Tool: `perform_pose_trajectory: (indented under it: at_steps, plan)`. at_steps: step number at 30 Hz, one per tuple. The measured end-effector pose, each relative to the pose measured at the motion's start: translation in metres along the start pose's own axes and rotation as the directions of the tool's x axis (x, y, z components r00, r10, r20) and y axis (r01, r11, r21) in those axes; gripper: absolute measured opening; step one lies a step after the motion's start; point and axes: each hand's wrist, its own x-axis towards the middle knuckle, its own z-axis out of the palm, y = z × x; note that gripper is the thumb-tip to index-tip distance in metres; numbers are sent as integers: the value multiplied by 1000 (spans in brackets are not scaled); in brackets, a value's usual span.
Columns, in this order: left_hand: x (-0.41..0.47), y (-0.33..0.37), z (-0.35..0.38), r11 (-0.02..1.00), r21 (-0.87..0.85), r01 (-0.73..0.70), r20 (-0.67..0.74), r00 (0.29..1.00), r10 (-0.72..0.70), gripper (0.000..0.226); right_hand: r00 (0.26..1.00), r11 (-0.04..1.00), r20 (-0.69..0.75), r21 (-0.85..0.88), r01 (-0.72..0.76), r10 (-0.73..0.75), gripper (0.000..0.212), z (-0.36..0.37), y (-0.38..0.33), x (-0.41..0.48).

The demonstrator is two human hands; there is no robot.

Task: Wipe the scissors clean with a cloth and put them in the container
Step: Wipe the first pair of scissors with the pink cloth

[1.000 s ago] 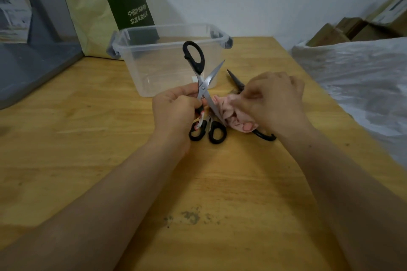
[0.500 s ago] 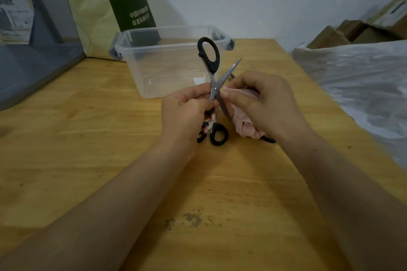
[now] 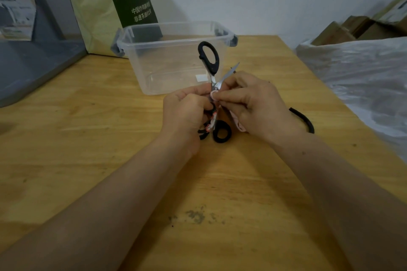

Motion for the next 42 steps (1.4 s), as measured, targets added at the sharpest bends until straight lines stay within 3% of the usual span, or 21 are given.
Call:
perform_pose_trajectory:
  at_steps: [4,7,16,23,27,31,34,37,39,42]
  plan:
    - [0,0,0,999,41,14,60,998,-16,41,996,996,26,-13,-85,85,18,-9,2,0]
    - [1,0,2,999,43,13,74,997,-16,42,982,987,-97,46,-156,160,19,-14,3,0]
    - [2,1,-1,1000,-5,12,101,995,-11,43,999,998,-49,-64,4,-8,20,-3,4,1]
    - [1,-1,0,1000,16,17,132,991,-19,42,984,994,-159,-65,-88,77,21,-11,5,0]
    - [0,2,-1,999,-23,35,134,990,-31,42,994,995,-112,-99,-7,-4,22,-3,2,0]
    - [1,1,0,999,-29,43,147,988,-38,42,995,980,-67,-179,-83,72,20,-10,1,-2]
    - [1,1,0,999,-20,34,153,988,-31,41,975,957,-183,-240,-165,122,18,-15,-1,-3]
    - [0,2,0,999,-35,32,176,984,-25,41,957,975,-243,-116,-189,157,16,-15,-1,-1]
    - [-1,1,1,998,-52,34,184,983,-24,43,963,983,-199,22,-183,184,15,-12,-3,-1]
    - [0,0,1,998,-53,24,178,984,-14,45,968,975,-132,85,-205,215,17,-11,-8,-3]
